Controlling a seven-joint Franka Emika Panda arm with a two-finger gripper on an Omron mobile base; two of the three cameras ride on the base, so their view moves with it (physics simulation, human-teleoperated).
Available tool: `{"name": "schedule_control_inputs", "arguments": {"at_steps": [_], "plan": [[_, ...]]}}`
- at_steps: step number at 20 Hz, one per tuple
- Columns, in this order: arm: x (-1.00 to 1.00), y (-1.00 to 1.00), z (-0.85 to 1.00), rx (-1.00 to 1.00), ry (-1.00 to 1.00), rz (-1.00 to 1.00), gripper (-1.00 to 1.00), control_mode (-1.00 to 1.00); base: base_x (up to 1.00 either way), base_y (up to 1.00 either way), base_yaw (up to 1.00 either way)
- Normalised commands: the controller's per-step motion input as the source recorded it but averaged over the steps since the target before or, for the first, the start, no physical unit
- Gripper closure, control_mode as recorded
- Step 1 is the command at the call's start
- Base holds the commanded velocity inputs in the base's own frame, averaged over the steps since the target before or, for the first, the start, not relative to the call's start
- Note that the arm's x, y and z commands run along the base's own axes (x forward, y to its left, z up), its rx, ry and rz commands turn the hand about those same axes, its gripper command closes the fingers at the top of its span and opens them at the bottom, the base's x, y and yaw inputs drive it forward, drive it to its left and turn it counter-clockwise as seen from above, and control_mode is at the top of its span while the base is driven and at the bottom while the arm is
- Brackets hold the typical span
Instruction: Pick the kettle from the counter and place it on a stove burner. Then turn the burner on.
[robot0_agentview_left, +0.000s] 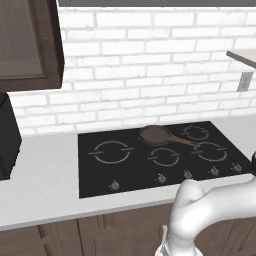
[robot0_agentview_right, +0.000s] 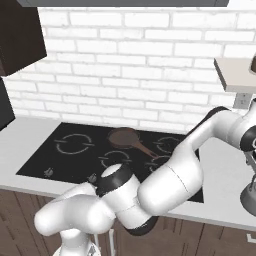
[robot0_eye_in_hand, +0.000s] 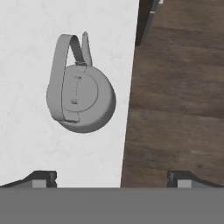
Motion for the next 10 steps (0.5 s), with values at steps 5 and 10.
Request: {"name": "schedule_control_inputs", "arguments": {"at_steps": [5,10], "plan": [[0.19,-0.18,-0.37,-0.09,-0.05,0.0,-1.0,-1.0,0.0,0.0,0.0],[0.2,-0.2,-0.29,-0.08,-0.05,0.0,-1.0,-1.0,0.0,0.0,0.0]]}}
